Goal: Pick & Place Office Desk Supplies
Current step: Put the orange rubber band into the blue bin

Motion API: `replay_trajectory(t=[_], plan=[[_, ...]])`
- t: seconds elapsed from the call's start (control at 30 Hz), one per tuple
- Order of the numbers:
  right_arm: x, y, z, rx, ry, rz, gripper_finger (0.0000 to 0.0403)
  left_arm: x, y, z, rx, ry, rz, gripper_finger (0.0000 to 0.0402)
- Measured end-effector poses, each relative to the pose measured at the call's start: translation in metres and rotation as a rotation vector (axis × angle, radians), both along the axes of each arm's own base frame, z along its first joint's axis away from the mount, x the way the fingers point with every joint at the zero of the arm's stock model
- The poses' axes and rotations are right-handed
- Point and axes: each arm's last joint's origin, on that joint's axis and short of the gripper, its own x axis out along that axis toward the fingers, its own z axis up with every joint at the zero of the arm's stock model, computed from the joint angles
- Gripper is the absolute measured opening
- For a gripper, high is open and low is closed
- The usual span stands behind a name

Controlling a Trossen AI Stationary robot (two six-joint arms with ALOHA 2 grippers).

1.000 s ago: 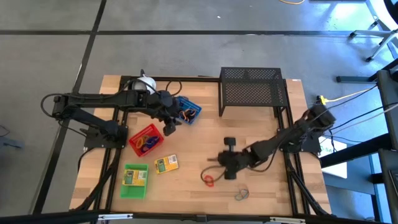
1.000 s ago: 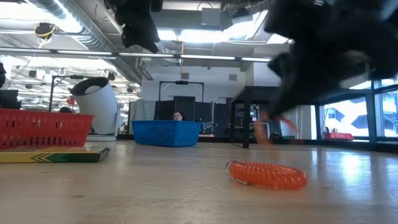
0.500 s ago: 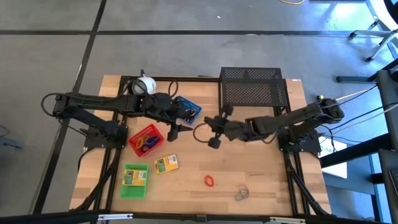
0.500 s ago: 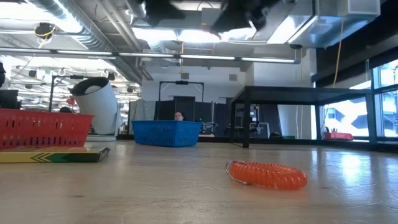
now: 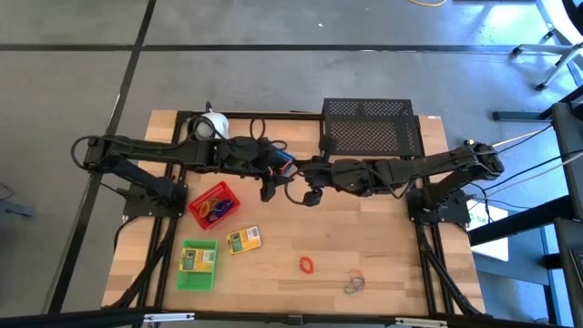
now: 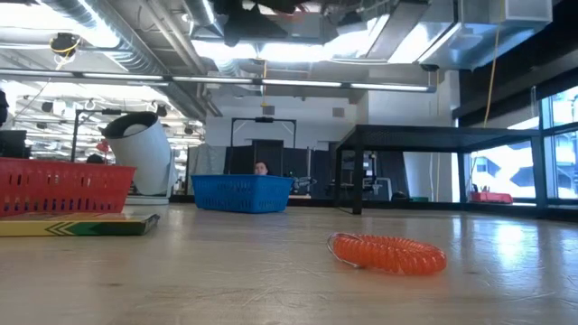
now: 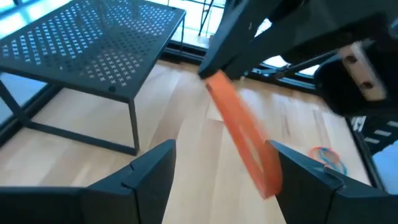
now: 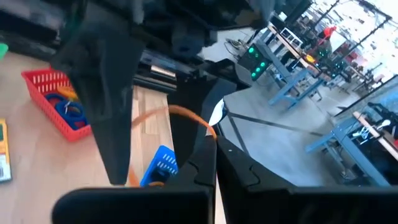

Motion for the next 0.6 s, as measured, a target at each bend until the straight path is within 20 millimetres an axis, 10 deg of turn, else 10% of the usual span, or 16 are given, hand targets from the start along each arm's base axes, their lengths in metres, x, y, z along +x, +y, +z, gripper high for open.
replay_trajectory(t=[0.23,0.6], plan=[[-0.0002,-0.0001,-0.0011,-0.008,0.014,0.002,0.0004,0.0019,0.0002,0.0051,-0.036,-0.06,0.022,0.0208],[-0.0005,-0.0002,-0.0023,0.023,0.014,0.003,0.0005,0.0034,0.004,0.0052,-0.035,-0.072,0.045,0.0007]])
